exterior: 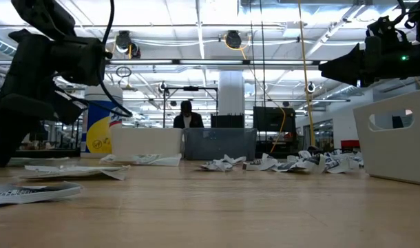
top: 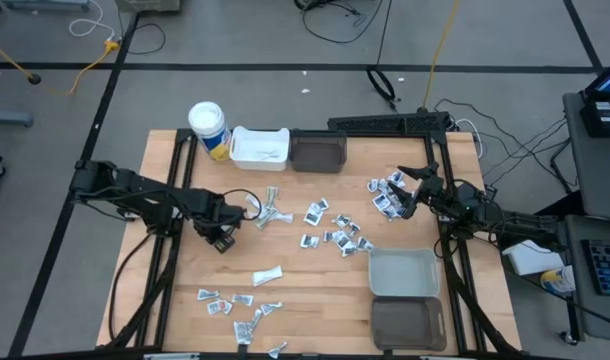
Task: Pick & Place First Aid Supplies
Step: Put the green bandage into the white bin
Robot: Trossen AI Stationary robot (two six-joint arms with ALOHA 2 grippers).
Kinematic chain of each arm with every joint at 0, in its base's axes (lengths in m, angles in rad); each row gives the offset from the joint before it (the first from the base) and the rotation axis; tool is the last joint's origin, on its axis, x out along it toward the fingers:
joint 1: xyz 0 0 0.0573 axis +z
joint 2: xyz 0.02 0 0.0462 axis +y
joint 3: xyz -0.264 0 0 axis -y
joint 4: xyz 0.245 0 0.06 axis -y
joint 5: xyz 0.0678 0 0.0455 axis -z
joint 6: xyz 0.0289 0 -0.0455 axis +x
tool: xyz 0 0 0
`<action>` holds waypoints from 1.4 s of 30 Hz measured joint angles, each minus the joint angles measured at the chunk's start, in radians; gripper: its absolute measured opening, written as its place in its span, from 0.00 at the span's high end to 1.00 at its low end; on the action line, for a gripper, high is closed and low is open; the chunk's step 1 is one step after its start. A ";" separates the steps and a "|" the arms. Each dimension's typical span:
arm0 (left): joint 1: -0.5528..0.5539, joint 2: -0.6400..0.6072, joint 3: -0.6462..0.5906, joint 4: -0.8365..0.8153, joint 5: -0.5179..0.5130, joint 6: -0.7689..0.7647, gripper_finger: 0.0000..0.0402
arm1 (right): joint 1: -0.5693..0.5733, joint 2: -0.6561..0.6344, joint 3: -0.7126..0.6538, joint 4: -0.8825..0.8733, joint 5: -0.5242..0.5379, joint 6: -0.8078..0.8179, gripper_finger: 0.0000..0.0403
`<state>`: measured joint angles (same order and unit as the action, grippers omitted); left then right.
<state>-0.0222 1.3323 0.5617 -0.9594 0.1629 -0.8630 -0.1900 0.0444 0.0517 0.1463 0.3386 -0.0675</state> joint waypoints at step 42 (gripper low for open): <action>0.027 -0.091 0.350 -0.304 0.056 0.052 0.90 | 0.000 0.000 0.000 0.000 0.000 0.000 0.31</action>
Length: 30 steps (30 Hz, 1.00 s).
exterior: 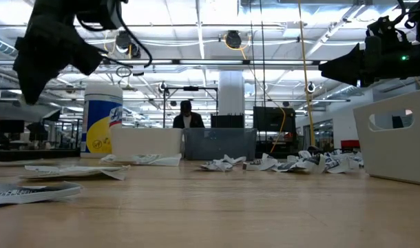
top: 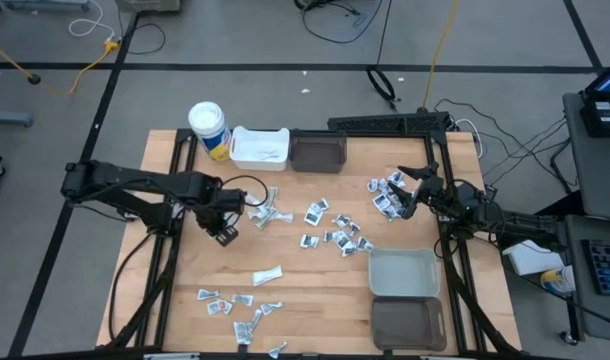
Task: Pick & Place First Aid Supplies
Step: Put the green bandage into the white bin
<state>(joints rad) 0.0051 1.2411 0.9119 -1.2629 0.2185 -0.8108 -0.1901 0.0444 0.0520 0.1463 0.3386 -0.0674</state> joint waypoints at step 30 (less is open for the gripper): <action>0.406 0.289 0.406 -0.153 -0.020 0.522 0.99 | 0.000 0.000 0.000 0.000 0.000 0.000 0.31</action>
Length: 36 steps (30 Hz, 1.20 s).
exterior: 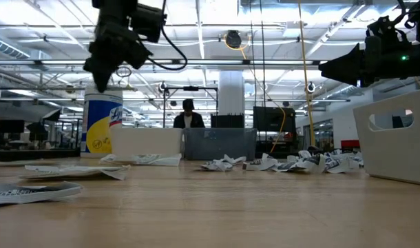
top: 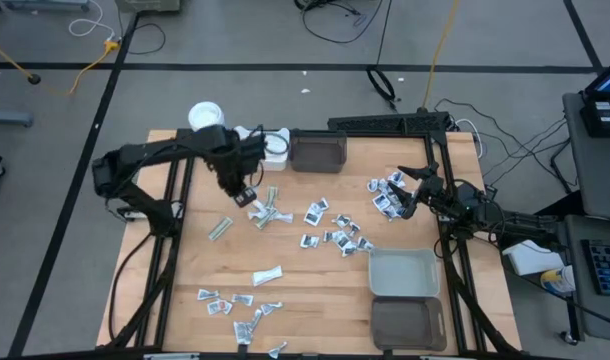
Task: Pick & Place First Aid Supplies
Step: Put the green bandage into the white bin
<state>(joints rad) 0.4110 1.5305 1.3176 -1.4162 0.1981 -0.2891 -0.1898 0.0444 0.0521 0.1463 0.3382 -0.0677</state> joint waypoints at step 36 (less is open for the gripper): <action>0.416 0.506 0.722 -0.154 -0.079 0.288 1.00 | 0.000 0.000 0.000 0.000 0.000 0.000 0.31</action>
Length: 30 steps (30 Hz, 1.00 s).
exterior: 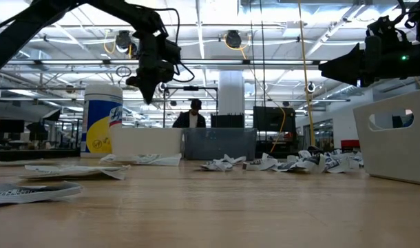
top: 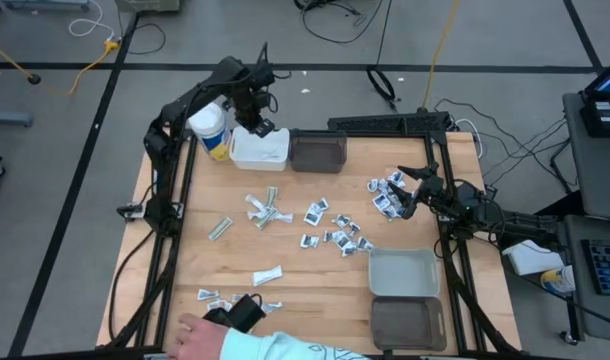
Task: Pick & Place First Aid Supplies
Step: Put the green bandage into the white bin
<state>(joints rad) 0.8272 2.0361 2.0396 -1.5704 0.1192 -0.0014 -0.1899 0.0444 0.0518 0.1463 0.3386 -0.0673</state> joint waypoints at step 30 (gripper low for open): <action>-0.070 0.033 -0.310 0.328 -0.054 -0.003 1.00 | 0.000 0.000 0.000 0.000 0.000 0.000 0.31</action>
<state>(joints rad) 0.7576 2.0689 1.7292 -1.2426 0.0657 -0.0048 -0.1899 0.0444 0.0521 0.1463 0.3386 -0.0673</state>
